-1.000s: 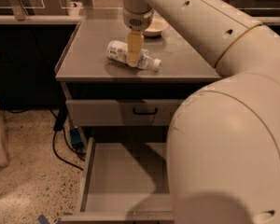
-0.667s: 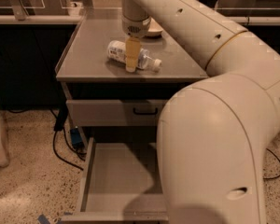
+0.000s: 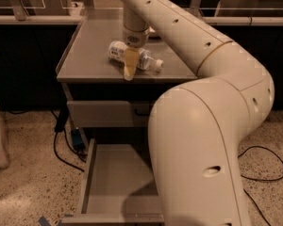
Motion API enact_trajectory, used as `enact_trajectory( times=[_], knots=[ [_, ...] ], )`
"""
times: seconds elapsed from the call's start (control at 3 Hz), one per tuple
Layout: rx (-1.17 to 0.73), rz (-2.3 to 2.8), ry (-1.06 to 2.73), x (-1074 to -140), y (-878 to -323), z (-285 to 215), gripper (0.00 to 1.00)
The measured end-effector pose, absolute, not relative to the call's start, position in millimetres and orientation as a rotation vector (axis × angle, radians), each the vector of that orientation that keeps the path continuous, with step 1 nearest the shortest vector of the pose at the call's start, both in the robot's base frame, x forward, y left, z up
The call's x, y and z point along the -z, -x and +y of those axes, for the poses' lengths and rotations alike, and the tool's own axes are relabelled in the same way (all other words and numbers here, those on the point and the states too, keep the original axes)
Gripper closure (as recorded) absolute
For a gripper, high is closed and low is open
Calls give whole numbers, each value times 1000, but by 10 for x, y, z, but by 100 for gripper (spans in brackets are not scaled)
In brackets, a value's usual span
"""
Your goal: Place blue plastic bottle into middle drawer
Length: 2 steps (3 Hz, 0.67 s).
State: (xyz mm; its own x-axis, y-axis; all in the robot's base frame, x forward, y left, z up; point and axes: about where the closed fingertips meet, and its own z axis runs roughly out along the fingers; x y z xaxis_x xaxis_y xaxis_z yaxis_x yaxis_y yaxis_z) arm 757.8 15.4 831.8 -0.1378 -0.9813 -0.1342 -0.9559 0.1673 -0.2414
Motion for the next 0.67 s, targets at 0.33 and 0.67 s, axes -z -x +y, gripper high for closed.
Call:
enact_trajectory(
  times=[0.33, 0.67],
  knots=[
    [133, 2187, 1869, -8301, -7581, 165, 18],
    [133, 2187, 1869, -8301, -7581, 165, 41]
  ],
)
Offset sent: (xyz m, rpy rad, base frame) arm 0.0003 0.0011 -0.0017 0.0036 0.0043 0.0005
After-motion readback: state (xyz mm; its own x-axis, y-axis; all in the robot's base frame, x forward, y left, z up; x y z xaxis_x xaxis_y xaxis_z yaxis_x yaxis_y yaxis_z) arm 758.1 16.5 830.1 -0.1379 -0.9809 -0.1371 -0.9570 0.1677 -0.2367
